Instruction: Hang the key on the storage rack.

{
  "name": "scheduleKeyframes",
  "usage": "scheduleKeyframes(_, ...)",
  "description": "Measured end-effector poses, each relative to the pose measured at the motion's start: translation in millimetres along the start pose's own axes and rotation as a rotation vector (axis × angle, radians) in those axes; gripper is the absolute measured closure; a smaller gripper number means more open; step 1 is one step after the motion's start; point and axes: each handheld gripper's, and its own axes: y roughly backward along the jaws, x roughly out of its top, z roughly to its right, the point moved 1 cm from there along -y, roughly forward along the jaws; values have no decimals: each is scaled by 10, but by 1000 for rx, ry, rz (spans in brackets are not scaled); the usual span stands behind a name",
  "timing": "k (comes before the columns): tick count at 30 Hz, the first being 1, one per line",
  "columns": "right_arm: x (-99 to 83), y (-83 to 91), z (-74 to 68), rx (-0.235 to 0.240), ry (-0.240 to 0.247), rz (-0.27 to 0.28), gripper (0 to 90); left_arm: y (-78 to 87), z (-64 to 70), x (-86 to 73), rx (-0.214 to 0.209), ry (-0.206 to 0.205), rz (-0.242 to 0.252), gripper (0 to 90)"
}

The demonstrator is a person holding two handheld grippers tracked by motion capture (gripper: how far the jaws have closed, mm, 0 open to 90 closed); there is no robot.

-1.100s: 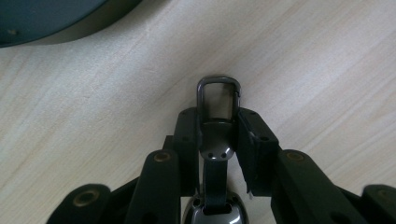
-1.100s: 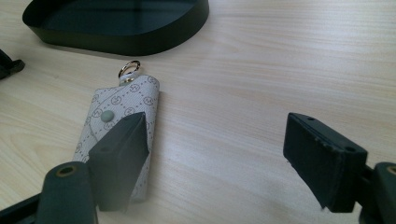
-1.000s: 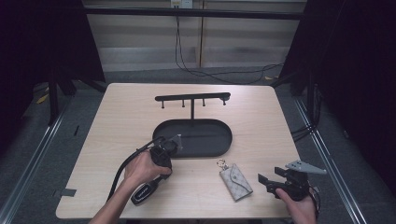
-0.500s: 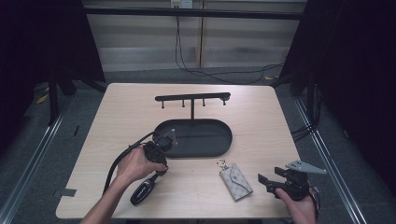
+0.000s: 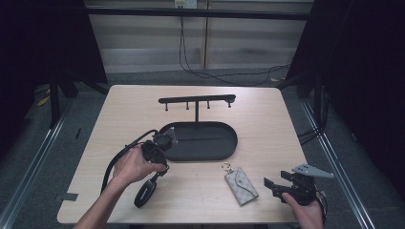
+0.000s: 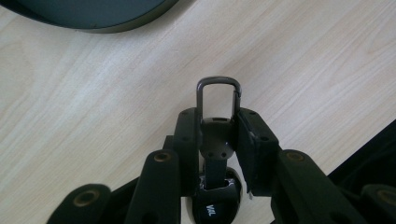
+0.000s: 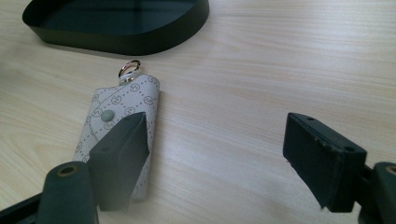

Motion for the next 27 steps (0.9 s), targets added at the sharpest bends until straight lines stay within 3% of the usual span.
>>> scheduleKeyframes(7,1,-3,-1,0,-2,-5,224,126,-2,-25,6,-21,-12,709)
scheduleKeyframes(17,1,-5,-1,0,-4,-9,224,304,-40,-71,-6,-8,-5,709)
scheduleKeyframes(27,1,-3,-3,-1,-4,-9,224,531,-82,-108,-9,-16,51,709)
